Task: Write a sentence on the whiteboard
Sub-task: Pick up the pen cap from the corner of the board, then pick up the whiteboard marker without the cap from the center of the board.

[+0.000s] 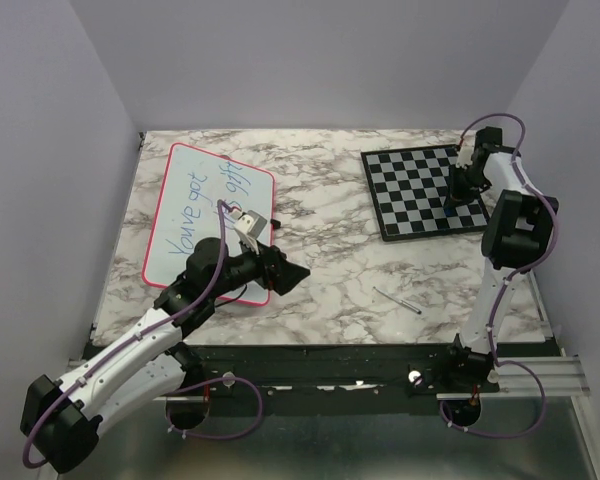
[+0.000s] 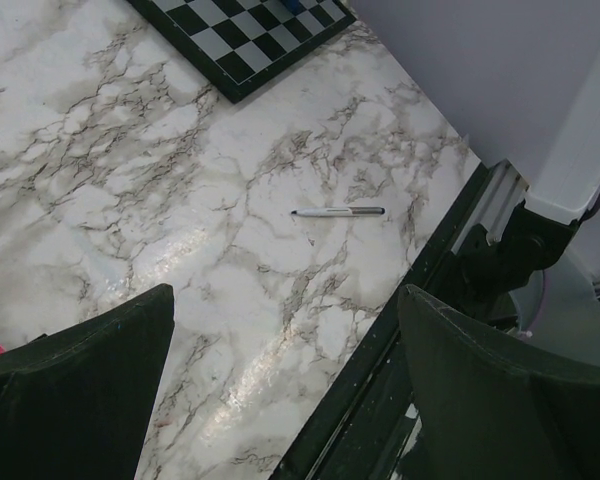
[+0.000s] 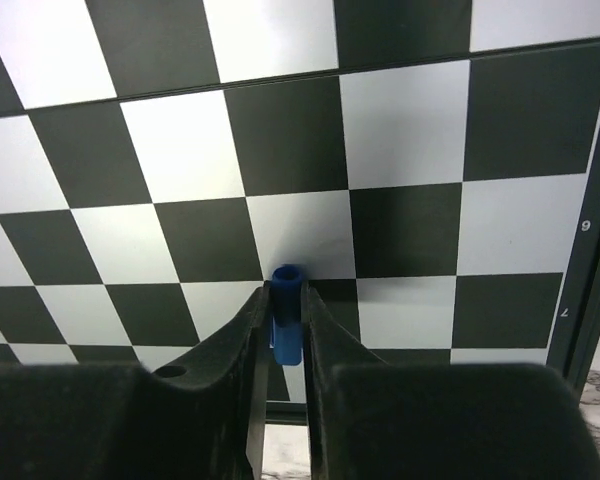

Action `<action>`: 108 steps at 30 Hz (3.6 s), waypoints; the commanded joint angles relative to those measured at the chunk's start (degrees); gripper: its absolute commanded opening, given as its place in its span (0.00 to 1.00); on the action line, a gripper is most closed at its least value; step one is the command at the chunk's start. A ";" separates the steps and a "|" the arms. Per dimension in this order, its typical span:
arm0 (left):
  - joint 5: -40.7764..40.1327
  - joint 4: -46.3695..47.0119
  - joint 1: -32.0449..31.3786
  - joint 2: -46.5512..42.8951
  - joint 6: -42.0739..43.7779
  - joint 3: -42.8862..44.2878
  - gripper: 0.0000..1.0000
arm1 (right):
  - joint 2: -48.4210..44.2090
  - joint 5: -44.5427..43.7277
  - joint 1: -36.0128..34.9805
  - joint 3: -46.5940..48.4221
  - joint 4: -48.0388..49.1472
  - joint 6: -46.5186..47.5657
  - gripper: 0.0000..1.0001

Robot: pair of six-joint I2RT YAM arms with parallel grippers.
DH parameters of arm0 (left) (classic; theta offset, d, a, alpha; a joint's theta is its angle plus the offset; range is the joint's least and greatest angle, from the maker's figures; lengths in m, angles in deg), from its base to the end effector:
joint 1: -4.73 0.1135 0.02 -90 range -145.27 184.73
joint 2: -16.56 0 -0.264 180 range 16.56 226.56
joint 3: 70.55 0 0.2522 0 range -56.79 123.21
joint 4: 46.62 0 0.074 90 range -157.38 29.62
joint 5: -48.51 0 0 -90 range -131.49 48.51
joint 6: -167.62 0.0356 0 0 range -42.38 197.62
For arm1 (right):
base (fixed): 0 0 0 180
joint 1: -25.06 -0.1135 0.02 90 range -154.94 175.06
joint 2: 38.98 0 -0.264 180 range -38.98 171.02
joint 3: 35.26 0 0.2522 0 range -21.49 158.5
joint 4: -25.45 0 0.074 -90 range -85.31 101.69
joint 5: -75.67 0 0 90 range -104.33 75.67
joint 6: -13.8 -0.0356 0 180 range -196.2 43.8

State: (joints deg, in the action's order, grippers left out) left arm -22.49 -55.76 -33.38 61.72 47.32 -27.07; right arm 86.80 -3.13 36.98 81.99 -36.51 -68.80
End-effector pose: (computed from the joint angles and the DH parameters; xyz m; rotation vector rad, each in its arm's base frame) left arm 0.1437 -0.1274 0.2731 0.3877 1.8586 -1.1346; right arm 0.4516 -0.0883 0.1876 0.0625 2.7677 0.1877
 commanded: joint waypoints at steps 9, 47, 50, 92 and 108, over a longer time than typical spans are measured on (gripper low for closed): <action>2.00 2.93 -0.12 -1.66 -3.79 -1.59 0.99 | 3.33 -2.06 -0.58 1.46 -6.73 12.81 0.35; -24.44 -29.36 -25.26 58.05 -38.76 42.49 0.98 | -9.49 17.27 -0.59 -14.18 1.88 23.01 0.00; -25.60 -43.97 -26.84 66.59 -42.11 55.78 0.91 | -9.85 19.64 -0.67 -14.71 2.67 21.78 0.01; -33.14 -66.60 -24.56 84.39 -22.37 68.47 0.35 | -11.08 25.01 -0.41 -17.88 4.61 22.75 0.01; -14.89 -38.66 -21.13 67.60 -8.10 40.87 0.40 | -16.44 25.98 -0.41 -21.04 3.21 24.33 0.00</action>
State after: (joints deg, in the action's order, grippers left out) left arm -44.76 -103.30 -54.53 128.15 38.97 20.47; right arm 71.91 21.20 36.41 61.64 -32.91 -45.65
